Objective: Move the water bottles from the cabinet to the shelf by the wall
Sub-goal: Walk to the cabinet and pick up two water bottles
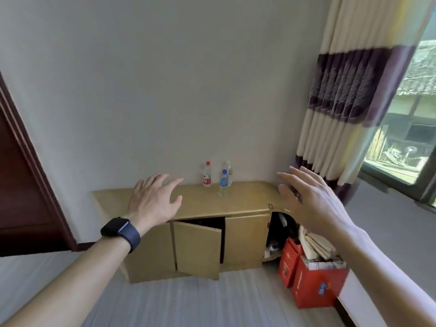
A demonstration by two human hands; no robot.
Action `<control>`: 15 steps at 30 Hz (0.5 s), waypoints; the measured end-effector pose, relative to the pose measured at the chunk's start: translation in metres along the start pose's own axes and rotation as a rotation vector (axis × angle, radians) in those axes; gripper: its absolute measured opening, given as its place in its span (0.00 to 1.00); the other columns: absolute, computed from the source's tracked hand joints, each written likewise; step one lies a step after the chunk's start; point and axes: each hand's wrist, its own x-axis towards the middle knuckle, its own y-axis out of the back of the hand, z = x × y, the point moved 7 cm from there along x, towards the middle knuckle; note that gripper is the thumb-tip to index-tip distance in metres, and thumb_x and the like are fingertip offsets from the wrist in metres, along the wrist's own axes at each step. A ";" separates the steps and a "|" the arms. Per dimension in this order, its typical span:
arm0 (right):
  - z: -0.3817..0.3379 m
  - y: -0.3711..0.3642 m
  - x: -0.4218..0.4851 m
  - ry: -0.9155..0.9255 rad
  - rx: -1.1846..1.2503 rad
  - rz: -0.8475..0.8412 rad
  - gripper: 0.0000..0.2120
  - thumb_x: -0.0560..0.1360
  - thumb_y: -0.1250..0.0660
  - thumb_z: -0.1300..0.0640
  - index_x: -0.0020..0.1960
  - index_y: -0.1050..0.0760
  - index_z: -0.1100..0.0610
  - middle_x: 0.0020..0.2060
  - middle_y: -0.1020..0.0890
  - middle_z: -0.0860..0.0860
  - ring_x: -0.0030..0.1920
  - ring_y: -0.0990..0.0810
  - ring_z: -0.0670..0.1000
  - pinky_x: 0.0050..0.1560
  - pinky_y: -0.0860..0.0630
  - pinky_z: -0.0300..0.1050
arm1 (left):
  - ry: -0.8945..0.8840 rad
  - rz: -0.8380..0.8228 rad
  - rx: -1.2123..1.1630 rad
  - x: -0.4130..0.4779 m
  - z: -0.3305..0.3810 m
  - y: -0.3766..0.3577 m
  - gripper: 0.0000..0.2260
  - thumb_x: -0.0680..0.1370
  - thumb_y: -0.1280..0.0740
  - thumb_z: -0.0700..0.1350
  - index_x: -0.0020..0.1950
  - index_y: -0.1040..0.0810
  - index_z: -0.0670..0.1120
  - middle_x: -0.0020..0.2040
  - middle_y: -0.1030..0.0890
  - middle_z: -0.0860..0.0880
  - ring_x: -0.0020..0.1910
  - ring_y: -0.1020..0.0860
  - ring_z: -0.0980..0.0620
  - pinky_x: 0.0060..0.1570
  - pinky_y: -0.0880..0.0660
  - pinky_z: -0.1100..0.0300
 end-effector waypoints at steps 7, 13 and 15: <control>0.033 -0.105 0.158 0.038 0.061 -0.049 0.20 0.80 0.41 0.44 0.72 0.31 0.39 0.74 0.33 0.43 0.77 0.42 0.47 0.76 0.43 0.46 | 0.095 -0.019 0.002 0.132 -0.059 -0.078 0.24 0.79 0.42 0.60 0.75 0.35 0.59 0.76 0.34 0.50 0.74 0.37 0.48 0.71 0.39 0.47; 0.062 -0.230 0.274 -0.014 0.094 -0.119 0.20 0.81 0.43 0.42 0.72 0.32 0.38 0.75 0.33 0.43 0.77 0.43 0.48 0.76 0.42 0.48 | 0.112 -0.107 -0.060 0.266 -0.111 -0.181 0.24 0.80 0.40 0.59 0.76 0.37 0.61 0.77 0.37 0.51 0.76 0.40 0.49 0.72 0.42 0.46; 0.073 -0.268 0.313 -0.060 0.114 -0.149 0.20 0.81 0.43 0.43 0.72 0.32 0.38 0.74 0.33 0.44 0.77 0.42 0.48 0.76 0.41 0.49 | 0.116 -0.153 -0.083 0.311 -0.126 -0.216 0.24 0.80 0.40 0.58 0.76 0.37 0.61 0.77 0.37 0.51 0.76 0.41 0.49 0.72 0.43 0.46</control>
